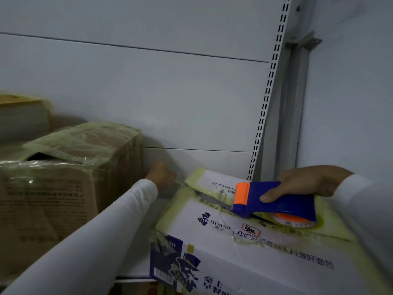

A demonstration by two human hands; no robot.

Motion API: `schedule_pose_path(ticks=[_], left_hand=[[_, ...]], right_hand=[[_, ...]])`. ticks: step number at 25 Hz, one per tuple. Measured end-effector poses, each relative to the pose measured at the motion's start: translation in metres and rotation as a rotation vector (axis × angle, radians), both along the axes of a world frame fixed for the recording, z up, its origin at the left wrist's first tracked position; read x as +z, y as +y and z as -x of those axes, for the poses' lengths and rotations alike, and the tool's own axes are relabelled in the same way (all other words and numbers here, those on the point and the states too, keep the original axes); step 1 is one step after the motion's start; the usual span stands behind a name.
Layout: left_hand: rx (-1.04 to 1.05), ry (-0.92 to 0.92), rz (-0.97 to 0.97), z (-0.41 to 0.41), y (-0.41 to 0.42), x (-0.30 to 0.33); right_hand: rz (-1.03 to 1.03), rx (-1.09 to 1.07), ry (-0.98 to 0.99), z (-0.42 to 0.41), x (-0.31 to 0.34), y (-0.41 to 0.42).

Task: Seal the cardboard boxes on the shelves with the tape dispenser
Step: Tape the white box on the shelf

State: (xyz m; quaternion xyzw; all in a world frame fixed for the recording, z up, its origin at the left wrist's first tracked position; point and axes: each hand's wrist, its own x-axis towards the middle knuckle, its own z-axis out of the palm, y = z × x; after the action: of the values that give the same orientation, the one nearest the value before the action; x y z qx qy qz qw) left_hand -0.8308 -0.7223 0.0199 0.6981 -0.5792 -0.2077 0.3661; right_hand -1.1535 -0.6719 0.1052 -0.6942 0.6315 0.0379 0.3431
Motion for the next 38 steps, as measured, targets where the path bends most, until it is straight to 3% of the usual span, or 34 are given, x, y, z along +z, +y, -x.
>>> schedule_pose_path(ticks=[8, 13, 15, 17, 20, 22, 26, 30, 36, 38], left_hand=[[-0.028, -0.063, -0.093, -0.007, -0.010, -0.030], [-0.108, 0.069, -0.109, -0.004, -0.008, -0.054], [-0.090, 0.085, -0.047, -0.003, -0.005, -0.056], [-0.033, 0.169, 0.137, 0.001, 0.000, -0.048], [-0.207, 0.237, 0.273, 0.013, 0.009, -0.024], [-0.309, 0.129, 0.248, 0.019, 0.013, -0.013], [-0.376, -0.258, 0.145, 0.022, 0.019, -0.020], [-0.421, -0.402, 0.134, 0.021, 0.021, -0.018], [-0.497, -0.959, 0.137, 0.058, 0.021, -0.036], [-0.523, -1.007, 0.118, 0.055, 0.015, -0.037]], right_hand=[[-0.043, -0.008, -0.013, -0.002, -0.012, -0.005], [-0.018, -0.023, -0.041, -0.003, -0.019, -0.006], [-0.007, -0.020, -0.038, -0.005, -0.020, -0.006], [0.002, -0.011, -0.037, -0.006, -0.019, -0.006], [0.011, -0.012, -0.047, -0.005, -0.019, -0.005], [0.008, -0.010, -0.048, -0.004, -0.020, -0.004], [0.023, -0.026, -0.054, -0.004, -0.021, -0.004], [0.034, -0.040, -0.048, -0.006, -0.020, -0.004], [0.024, -0.059, -0.066, -0.008, -0.022, 0.000], [0.017, -0.057, -0.069, -0.012, -0.022, 0.001]])
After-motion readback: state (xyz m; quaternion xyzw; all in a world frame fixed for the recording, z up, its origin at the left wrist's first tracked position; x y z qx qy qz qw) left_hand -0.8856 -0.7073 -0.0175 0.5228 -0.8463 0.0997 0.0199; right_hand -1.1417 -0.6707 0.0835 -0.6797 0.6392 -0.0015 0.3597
